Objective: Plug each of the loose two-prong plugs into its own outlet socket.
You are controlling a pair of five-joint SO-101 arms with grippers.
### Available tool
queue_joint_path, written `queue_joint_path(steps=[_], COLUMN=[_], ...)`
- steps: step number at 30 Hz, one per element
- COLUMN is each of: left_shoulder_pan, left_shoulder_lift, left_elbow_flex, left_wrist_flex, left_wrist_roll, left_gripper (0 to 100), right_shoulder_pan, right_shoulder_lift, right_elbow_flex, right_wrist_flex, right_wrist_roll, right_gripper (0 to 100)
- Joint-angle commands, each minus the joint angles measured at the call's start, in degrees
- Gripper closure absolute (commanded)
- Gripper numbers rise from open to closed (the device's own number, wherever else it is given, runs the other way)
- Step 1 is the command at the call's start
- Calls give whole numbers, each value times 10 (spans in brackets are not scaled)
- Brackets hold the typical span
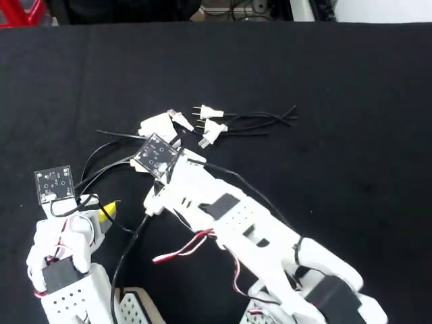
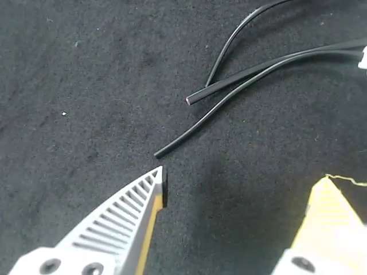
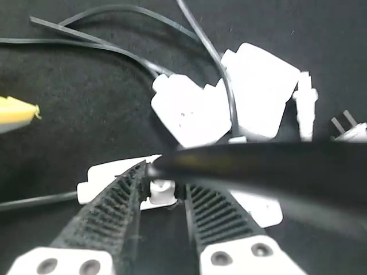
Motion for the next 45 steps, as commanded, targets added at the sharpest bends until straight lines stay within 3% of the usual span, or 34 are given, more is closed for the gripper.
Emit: queue_joint_path(steps=[1,11,22,34,40,45], left_shoulder_pan=[-4,-4,-4,-4,-4,-4], left_shoulder_lift=[-3,-3,-3,-3,-3,-3], left_elbow_flex=[-2,2,2,3,3,4], left_wrist_flex=[-10,-11,-11,-11,-11,-11], left_wrist_roll=[-7,-7,-7,-7,-7,-7], left_gripper=[618,618,616,615,615,615], right_shoulder_pan=[4,4,-27,-26,11,20], right_shoulder_lift=[43,71,70,76,75,102], right_elbow_flex=[-48,-61,-66,-51,-71,-72], right_wrist_flex=[5,10,104,105,192,193], right_wrist_roll=[31,41,38,36,21,18], right_gripper=[987,987,987,987,987,987])
